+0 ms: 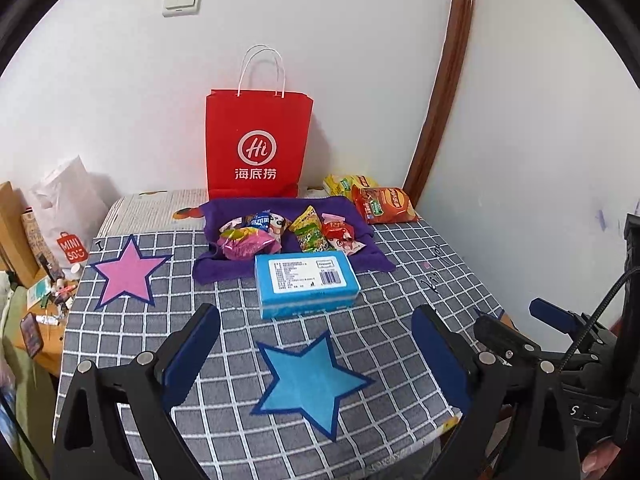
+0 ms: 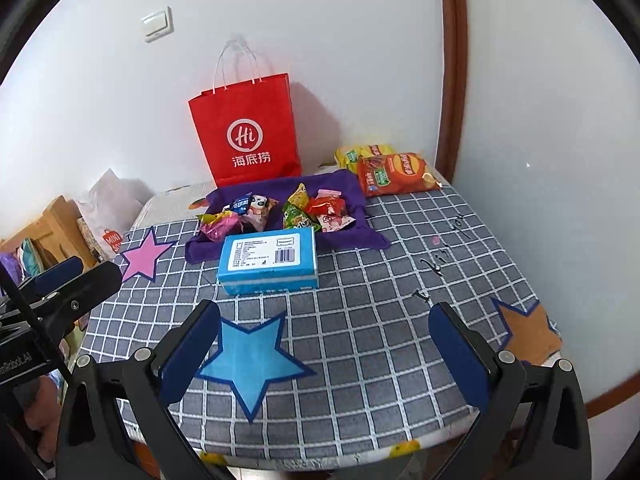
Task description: Organize snacks
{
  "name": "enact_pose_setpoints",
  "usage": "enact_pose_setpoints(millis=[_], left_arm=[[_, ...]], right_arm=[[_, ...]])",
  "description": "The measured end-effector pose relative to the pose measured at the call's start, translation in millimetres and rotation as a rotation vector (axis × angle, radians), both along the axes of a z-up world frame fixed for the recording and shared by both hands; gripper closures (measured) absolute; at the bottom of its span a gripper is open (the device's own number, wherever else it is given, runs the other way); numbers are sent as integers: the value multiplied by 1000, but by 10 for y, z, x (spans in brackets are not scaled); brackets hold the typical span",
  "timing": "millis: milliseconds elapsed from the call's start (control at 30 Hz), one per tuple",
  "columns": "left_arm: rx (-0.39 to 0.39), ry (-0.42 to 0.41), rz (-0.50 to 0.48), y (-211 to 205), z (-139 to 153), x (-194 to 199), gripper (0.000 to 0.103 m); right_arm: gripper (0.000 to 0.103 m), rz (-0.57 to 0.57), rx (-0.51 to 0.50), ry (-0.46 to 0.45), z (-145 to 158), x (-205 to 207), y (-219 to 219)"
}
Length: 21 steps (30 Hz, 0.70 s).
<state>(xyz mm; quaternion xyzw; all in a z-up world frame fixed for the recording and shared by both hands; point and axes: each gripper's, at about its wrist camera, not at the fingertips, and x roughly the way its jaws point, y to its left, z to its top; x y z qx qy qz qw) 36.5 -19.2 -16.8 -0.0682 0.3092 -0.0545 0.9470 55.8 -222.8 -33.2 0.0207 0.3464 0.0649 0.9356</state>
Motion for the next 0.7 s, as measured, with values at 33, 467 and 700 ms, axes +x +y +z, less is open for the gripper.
enact_pose_setpoints(millis=[33, 467, 700], left_arm=[[2, -3, 2, -3, -3, -38, 6], [6, -13, 18, 15, 7, -120, 6], [-6, -7, 20, 22, -22, -126, 6]], right_arm=[[1, 1, 1, -4, 5, -36, -2], [1, 5, 17, -11, -3, -151, 36], [1, 12, 9, -13, -26, -182, 95]])
